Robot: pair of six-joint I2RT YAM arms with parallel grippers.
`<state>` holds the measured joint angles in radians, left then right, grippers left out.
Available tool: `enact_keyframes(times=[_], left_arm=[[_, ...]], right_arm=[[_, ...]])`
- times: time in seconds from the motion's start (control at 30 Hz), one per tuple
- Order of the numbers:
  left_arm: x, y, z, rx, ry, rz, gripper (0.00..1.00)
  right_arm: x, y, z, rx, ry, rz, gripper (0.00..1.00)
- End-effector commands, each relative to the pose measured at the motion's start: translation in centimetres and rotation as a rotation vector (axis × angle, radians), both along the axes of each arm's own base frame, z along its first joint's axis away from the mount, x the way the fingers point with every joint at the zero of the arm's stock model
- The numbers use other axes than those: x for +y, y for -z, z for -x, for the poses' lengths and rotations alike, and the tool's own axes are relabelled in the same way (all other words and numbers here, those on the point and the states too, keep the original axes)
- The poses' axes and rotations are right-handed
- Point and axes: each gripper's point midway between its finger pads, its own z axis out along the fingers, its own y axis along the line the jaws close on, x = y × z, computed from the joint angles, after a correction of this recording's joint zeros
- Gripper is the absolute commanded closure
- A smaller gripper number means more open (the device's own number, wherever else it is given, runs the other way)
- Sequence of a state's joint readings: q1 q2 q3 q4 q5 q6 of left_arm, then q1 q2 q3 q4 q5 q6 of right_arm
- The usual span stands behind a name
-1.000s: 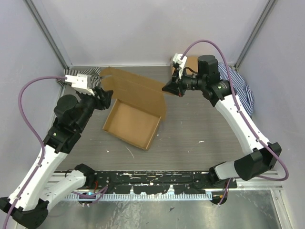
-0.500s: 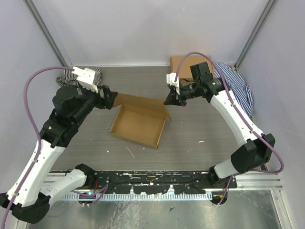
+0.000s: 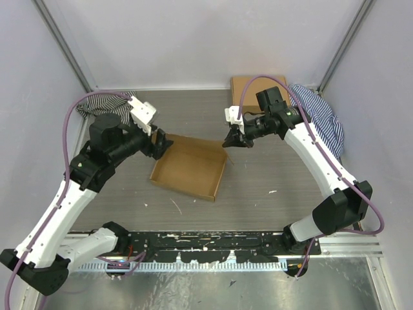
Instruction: Fold the paper box
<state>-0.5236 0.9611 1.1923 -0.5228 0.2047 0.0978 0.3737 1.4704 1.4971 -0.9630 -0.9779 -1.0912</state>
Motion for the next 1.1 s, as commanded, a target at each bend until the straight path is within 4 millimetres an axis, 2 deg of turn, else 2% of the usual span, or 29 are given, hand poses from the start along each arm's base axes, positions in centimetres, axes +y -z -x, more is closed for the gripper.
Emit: enact_keyframes(times=[0.0,0.23,0.37,0.47,0.7,0.9,0.97,1.07], left_arm=[[-0.7,1.0,-0.9,-0.059,0.044,-0.052,0.23],[-2.1,3.4,-3.1,-0.147,0.063,-0.167,0.22],[-2.5,3.5,-4.2,-0.203,0.052,-0.179,0.22],[-2.6,3.7,-4.8,-0.224,0.048,-0.187,0.22],[-3.7,5.7,-5.4,-0.218,0.079,-0.25,0.25],[-4.8,6.9,-4.0,-0.197,0.172,-0.258,0.47],[-5.0,7.0,-3.5,-0.194,0.199,-0.256,0.58],[-4.8,7.1,-3.1,-0.186,0.209,-0.269,0.85]], right_arm=[[0.2,-2.3,1.2,-0.053,-0.04,-0.04,0.95],[0.3,-2.2,1.2,-0.043,-0.045,-0.039,0.95],[0.4,-2.1,1.4,-0.033,-0.052,-0.034,0.94],[0.5,-2.1,1.5,-0.033,-0.058,-0.032,0.94],[0.5,-1.9,1.7,-0.03,-0.073,-0.026,0.92],[0.6,-1.7,1.6,-0.022,-0.078,-0.022,0.91],[0.7,-1.5,1.5,-0.015,-0.076,-0.017,0.91],[0.7,-1.5,1.1,-0.006,-0.064,-0.012,0.9]])
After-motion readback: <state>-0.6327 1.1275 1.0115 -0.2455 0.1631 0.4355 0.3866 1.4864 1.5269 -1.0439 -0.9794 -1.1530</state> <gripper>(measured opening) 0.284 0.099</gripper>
